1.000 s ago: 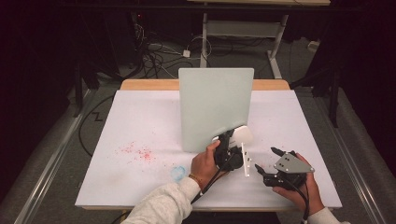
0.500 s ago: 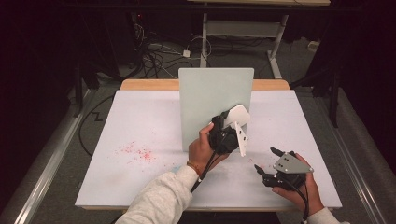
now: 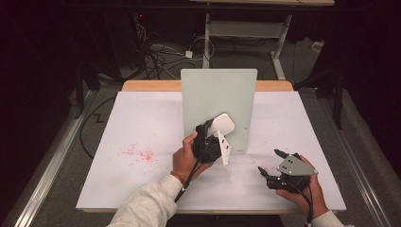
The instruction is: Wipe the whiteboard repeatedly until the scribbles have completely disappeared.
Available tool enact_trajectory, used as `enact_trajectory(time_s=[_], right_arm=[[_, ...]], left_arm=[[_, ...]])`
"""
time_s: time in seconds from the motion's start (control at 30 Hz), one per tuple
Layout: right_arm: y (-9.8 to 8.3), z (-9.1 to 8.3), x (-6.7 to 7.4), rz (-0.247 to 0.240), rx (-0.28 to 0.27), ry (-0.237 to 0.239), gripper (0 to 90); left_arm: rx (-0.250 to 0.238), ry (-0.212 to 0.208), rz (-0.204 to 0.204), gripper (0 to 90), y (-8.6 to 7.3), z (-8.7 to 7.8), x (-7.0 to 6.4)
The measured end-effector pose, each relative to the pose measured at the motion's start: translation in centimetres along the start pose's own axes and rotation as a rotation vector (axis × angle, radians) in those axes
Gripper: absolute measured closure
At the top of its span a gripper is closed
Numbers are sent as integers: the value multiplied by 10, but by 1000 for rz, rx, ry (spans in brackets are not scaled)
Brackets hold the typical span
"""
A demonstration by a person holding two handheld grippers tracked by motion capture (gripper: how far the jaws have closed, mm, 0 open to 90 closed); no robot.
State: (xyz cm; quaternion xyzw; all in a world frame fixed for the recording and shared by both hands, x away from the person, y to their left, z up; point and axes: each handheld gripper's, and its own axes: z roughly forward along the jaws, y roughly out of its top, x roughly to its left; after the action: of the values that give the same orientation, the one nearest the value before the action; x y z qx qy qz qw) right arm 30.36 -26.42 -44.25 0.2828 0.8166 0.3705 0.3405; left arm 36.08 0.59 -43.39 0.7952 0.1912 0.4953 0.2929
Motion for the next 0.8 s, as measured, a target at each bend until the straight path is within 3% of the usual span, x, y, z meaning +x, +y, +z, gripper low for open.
enact_trajectory(time_s=[0.13,0.27,0.67,0.8], right_arm=[[0,1,0,0,2,1,227],[0,3,2,-7,8,6,228],[-1,3,2,-4,11,10,228],[-2,1,-1,-1,6,9,228]], left_arm=[[13,-6,-11,291,-10,-4,5],[19,13,20,291,-8,-2,-1],[-10,-24,146,291,44,22,-55],[-12,-39,179,292,50,27,-68]])
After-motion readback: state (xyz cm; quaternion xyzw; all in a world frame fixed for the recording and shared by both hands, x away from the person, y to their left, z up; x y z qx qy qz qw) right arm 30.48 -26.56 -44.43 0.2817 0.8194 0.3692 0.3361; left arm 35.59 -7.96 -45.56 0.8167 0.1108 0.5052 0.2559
